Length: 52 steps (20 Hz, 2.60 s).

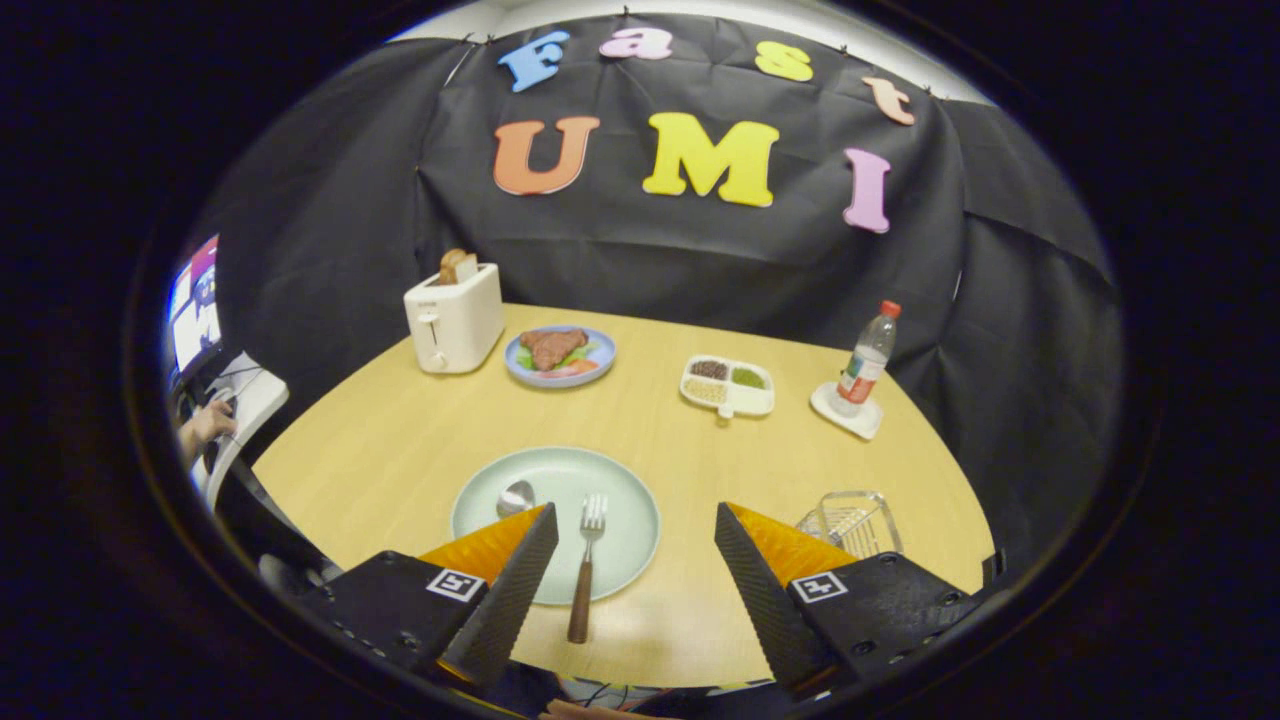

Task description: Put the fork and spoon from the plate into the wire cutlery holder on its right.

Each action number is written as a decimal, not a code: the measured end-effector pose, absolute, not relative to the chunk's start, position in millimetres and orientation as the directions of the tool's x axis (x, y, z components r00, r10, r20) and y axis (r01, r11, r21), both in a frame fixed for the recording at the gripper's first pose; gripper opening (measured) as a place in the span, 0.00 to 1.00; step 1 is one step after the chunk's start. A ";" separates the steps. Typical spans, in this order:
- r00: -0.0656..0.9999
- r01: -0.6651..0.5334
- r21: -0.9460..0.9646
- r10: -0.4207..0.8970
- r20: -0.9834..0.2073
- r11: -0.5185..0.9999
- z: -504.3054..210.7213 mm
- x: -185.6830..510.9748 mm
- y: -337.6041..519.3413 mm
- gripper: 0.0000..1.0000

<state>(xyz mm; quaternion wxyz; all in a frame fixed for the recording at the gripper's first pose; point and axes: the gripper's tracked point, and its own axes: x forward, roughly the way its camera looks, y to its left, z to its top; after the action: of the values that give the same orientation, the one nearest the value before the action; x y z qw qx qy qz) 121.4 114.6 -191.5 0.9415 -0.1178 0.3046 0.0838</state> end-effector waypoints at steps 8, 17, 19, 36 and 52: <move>0.591 -0.245 -0.178 0.002 -0.806 0.953 -257.8 136.8 125.2 0.94; 0.372 -0.233 -0.138 -0.043 -0.927 0.963 -301.3 131.7 136.4 0.60; 0.346 -0.228 -0.147 -0.061 -0.936 0.963 -308.4 133.6 134.3 0.48; 0.401 -0.226 -0.114 -0.014 -0.916 0.967 -262.1 122.6 114.6 0.01; 0.476 0.002 -0.123 -0.109 -0.872 0.992 -181.3 100.2 -66.6 0.01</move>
<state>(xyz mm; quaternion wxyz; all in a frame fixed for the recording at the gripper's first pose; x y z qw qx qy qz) 100.2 -66.6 -181.3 0.8576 -0.0523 0.5106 -0.0325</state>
